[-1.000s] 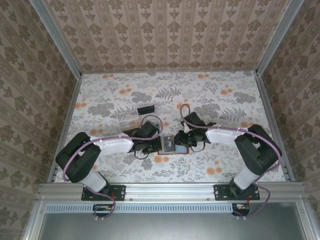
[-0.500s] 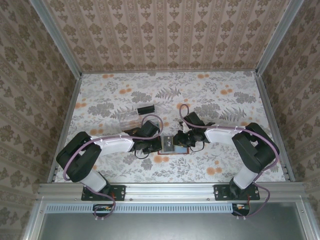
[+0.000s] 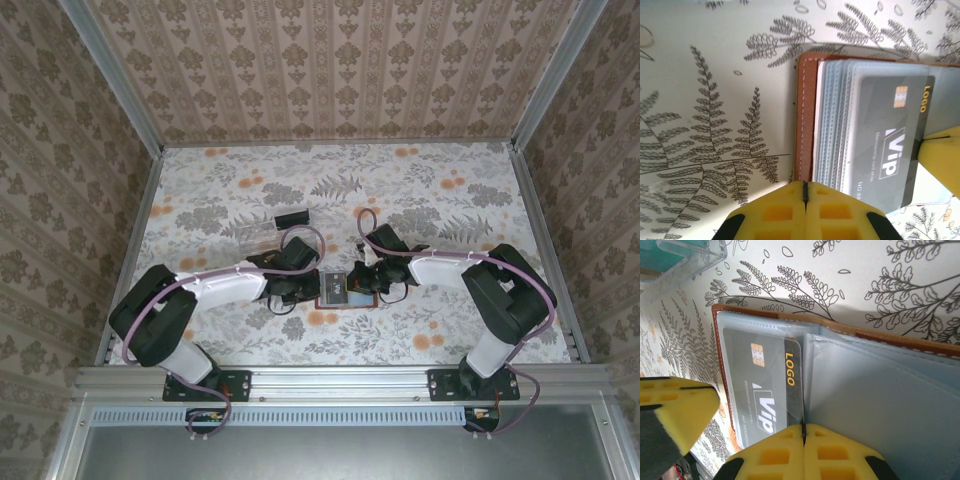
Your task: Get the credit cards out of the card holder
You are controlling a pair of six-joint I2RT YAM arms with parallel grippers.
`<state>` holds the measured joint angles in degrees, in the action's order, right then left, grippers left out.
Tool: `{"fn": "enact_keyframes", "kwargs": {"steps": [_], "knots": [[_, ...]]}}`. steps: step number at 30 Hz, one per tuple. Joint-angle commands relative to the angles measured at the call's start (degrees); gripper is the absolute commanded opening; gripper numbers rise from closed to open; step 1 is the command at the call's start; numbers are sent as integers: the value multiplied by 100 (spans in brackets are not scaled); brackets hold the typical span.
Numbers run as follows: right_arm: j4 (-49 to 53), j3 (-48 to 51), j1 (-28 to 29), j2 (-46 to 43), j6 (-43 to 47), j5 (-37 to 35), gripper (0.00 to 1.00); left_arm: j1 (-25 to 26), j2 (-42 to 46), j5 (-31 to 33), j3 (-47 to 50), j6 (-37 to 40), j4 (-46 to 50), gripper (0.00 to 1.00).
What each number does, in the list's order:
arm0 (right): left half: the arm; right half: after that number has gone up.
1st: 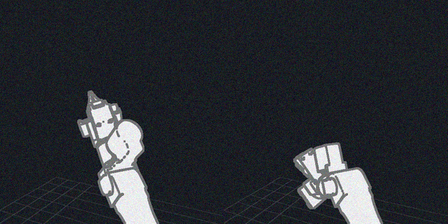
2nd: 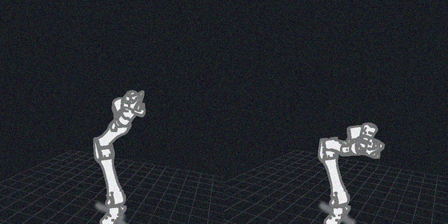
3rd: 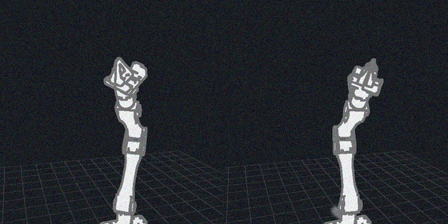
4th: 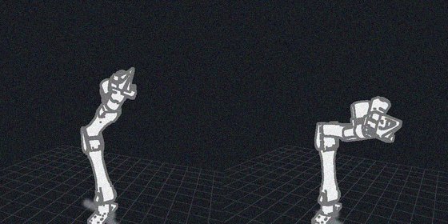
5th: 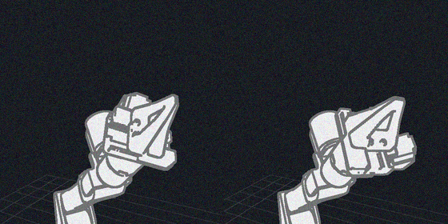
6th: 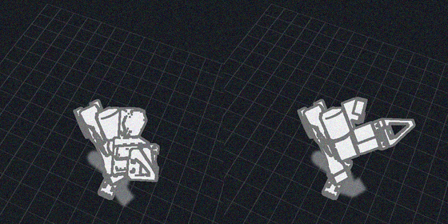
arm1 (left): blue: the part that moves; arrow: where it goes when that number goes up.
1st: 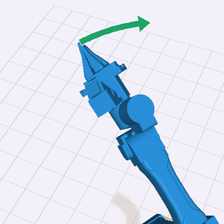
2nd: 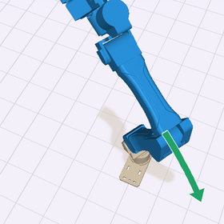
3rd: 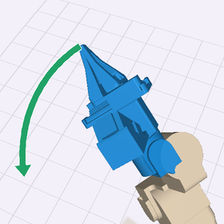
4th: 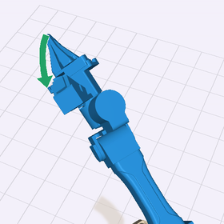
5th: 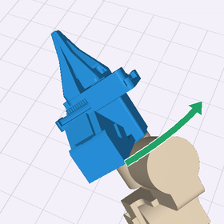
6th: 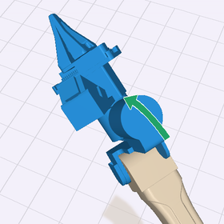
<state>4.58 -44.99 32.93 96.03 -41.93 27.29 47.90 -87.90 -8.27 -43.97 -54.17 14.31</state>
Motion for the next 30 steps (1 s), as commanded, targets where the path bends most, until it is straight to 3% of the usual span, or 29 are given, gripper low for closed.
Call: {"fn": "enact_keyframes", "kwargs": {"steps": [1, 25, 30], "knots": [[233, -102, 38, 50, 98, -21, 0, -53, 112, 111, -214, 185, 166, 1], [223, -124, 38, 109, 84, 15, 0, -17, -468, -324, -244, 109, -509, 0], [172, -119, 37, 94, 60, 22, 18, -17, -628, -286, -220, 22, -294, 0]]}}
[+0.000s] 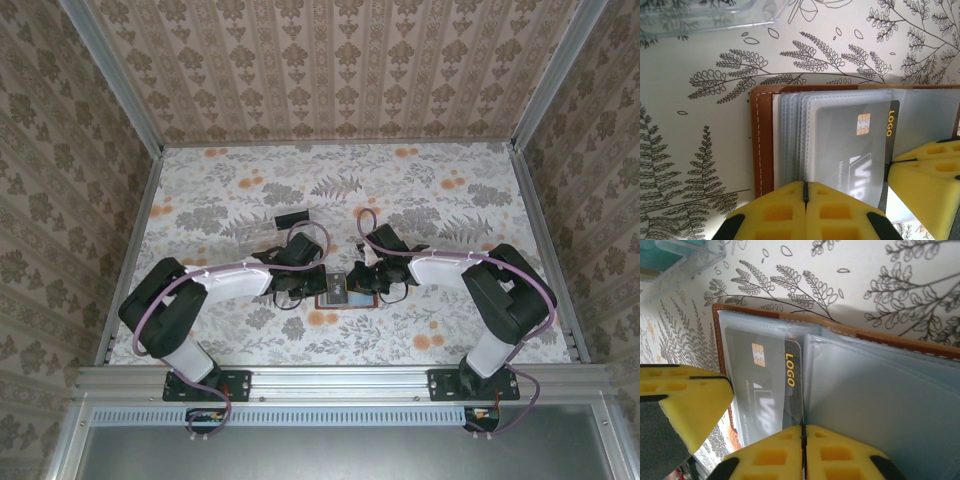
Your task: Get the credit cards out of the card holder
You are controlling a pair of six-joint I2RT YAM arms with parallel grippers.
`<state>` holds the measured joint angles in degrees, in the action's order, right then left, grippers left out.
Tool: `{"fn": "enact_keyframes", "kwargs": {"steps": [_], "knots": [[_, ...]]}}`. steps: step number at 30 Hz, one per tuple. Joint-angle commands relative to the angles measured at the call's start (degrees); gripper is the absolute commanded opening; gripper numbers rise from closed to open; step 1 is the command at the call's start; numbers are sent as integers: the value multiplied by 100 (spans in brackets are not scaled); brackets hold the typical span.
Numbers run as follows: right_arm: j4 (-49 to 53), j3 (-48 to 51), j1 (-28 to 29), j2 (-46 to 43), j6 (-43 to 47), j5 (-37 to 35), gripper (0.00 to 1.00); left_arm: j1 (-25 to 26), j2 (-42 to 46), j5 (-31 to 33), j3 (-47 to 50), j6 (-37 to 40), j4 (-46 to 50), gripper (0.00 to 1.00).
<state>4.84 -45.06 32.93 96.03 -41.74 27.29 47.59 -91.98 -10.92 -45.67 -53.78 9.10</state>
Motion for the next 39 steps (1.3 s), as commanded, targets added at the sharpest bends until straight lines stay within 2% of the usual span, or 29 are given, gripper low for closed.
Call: {"fn": "enact_keyframes", "kwargs": {"steps": [1, 4, 7, 11, 15, 22, 39], "knots": [[110, -106, 30, 101, 26, 43, 21, 13, -234, -16, -30, -42, 246, 0], [-12, -91, 29, 137, -31, 109, 25, 8, -258, -16, 23, -84, 251, 0], [-118, -91, 30, 212, -80, 194, 24, 22, -298, -33, 38, -98, 250, 0], [-169, -91, 30, 259, -107, 224, 16, 30, -302, -36, 14, -98, 276, 0], [-49, -90, 4, 242, -73, 170, 1, 31, -289, 40, 1, -105, 397, 0], [18, 151, -201, 35, -71, 113, 0, 0, -284, 247, 36, -202, 687, 0], [474, 669, -723, -859, 198, 102, 0, -14, -323, 248, 14, -72, 763, 0]]}}
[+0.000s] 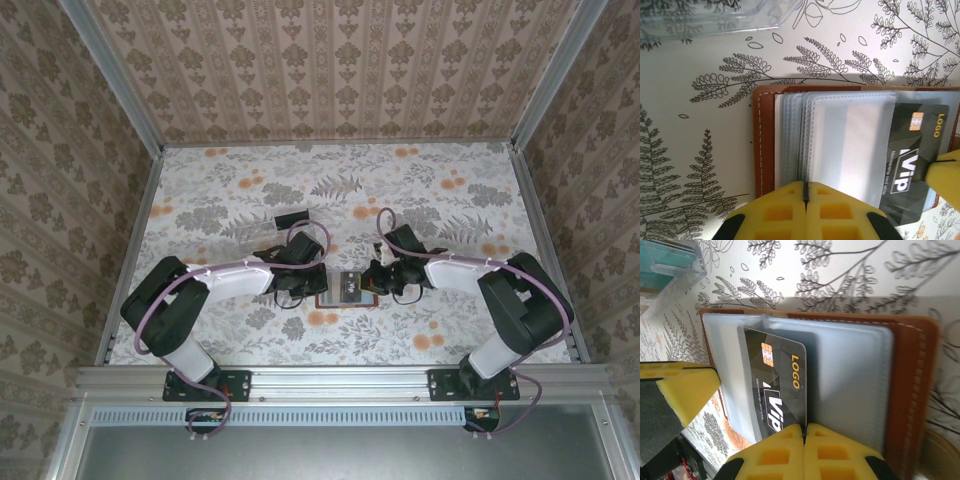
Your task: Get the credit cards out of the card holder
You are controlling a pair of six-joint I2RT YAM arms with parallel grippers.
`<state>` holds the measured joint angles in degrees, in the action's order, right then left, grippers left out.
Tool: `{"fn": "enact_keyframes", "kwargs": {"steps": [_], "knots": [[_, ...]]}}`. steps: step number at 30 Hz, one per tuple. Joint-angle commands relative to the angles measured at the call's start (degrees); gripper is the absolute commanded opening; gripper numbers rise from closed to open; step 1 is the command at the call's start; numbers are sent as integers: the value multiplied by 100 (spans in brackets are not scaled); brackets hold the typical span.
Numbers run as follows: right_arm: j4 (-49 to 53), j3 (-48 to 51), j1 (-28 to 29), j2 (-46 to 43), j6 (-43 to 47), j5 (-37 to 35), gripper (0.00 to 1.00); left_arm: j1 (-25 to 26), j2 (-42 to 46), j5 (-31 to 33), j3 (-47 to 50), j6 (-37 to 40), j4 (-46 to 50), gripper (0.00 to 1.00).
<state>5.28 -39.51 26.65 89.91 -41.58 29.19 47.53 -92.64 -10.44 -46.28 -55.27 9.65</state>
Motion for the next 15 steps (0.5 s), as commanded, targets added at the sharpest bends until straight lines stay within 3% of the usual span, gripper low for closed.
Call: {"fn": "enact_keyframes", "kwargs": {"steps": [1, 7, 15], "knots": [[474, 139, -126, -333, 209, -89, 0, -15, -242, 187, 61, 90, 703, 0], [643, 158, -187, -902, 324, -14, 0, -15, 43, 120, -85, 206, 648, 0], [932, -137, -212, -1506, 430, 14, 0, -115, 844, 50, -279, 235, 469, 48]]}}
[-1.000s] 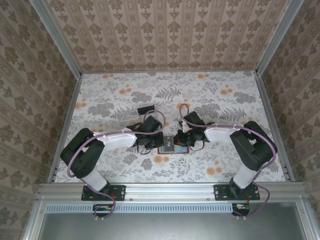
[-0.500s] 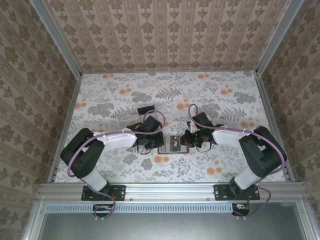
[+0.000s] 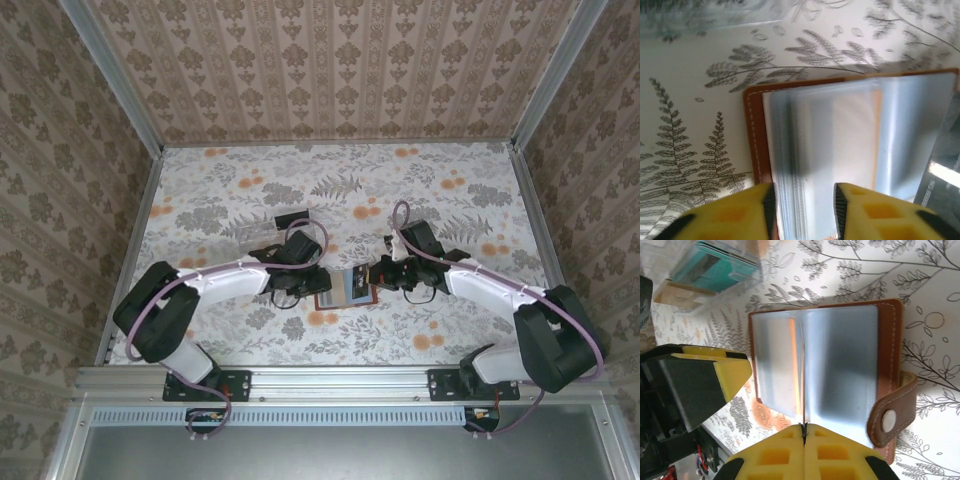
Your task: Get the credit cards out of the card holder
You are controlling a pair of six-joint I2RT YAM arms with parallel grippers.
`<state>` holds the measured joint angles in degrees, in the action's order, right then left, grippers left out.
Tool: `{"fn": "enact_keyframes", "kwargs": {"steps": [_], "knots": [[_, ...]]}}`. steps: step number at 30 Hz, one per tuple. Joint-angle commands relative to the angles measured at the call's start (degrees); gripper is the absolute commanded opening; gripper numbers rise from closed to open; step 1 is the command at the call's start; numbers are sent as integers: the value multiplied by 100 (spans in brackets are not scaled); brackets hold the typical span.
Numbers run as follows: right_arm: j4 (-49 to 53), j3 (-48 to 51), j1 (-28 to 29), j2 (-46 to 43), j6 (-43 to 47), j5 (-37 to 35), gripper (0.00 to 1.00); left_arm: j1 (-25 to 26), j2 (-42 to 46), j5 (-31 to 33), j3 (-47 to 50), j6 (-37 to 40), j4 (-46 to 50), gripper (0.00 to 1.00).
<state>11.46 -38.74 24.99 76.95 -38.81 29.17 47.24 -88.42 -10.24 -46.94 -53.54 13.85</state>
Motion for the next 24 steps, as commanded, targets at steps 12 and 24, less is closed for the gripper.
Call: {"fn": "enact_keyframes", "kwargs": {"steps": [12, 24], "knots": [[0, -802, -244, -671, 241, 721, 0, -766, 1469, -1195, 199, -406, -1736, 56], [-964, -1096, -478, -524, -141, 1721, 0, -936, 1376, -2054, 432, -902, -3049, 44]]}}
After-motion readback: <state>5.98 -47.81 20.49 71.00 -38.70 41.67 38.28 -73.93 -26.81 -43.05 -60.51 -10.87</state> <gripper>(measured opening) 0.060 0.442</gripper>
